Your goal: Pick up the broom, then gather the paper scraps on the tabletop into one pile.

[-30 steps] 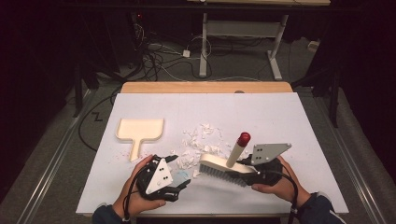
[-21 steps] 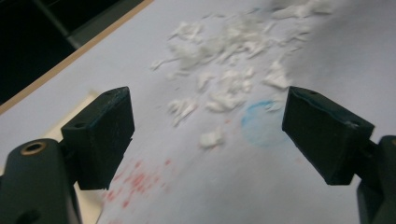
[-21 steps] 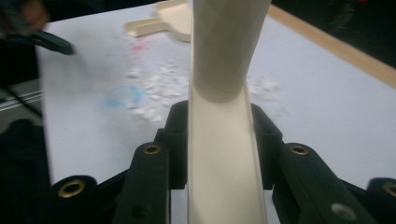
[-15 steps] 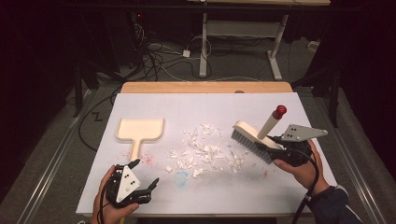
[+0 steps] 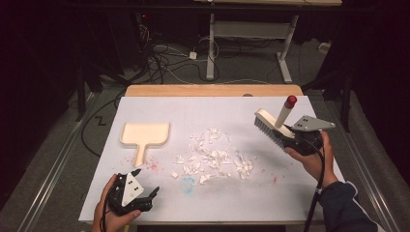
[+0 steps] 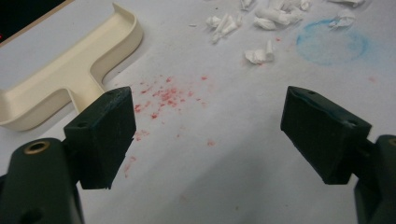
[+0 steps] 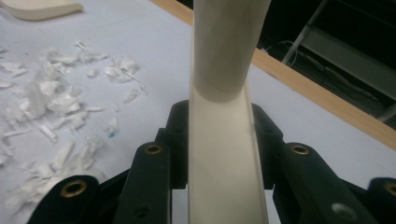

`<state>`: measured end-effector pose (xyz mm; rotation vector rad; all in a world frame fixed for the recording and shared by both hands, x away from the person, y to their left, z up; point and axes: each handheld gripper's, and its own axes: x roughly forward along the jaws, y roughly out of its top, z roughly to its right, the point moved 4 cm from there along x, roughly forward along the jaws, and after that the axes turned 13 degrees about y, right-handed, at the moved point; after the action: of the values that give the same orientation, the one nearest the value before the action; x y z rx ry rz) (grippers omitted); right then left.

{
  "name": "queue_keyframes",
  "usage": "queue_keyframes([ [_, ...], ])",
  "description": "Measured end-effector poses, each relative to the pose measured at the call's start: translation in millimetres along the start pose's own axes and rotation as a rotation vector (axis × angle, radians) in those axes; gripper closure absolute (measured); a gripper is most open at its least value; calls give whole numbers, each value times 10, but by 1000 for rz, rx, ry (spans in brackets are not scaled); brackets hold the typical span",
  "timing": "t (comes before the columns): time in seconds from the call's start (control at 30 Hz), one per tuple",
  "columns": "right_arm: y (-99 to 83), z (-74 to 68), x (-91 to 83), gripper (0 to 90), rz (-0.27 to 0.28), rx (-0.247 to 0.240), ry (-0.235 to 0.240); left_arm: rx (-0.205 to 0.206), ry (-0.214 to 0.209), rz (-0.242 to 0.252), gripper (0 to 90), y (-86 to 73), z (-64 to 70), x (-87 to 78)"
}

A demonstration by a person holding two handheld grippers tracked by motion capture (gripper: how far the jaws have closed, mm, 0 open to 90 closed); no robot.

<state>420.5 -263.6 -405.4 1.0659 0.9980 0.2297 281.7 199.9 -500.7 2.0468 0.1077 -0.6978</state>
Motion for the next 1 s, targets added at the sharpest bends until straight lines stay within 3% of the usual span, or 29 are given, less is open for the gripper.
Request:
queue_keyframes([
  [0.23, -25, 235, 256, 680, -72, -24, -94, 10, -6, -3, 172, 2, 18, 10],
  [0.33, -55, 316, 340, 680, -124, -58, -176, 26, 6, 0, 172, 7, 8, 3],
  [0.4, -68, 352, 393, 680, -146, -67, -203, 22, 7, 1, 172, 8, -3, 6],
  [0.53, -77, 378, 507, 680, -153, -65, -198, 23, 21, 1, 172, 13, -26, 5],
  [0.63, -50, 341, 598, 680, -146, -58, -167, 35, 37, -1, 172, 29, -31, 14],
  [0.73, -11, 299, 672, 681, -153, -87, -167, 35, 37, -3, 172, 23, -38, 17],
  [0.9, 55, 83, 986, 681, -144, -95, -89, 35, 35, -7, 175, 19, -24, 1],
  [1.0, 119, -55, 1125, 681, -152, -135, -91, 38, 26, -15, 177, 27, -7, 21],
])
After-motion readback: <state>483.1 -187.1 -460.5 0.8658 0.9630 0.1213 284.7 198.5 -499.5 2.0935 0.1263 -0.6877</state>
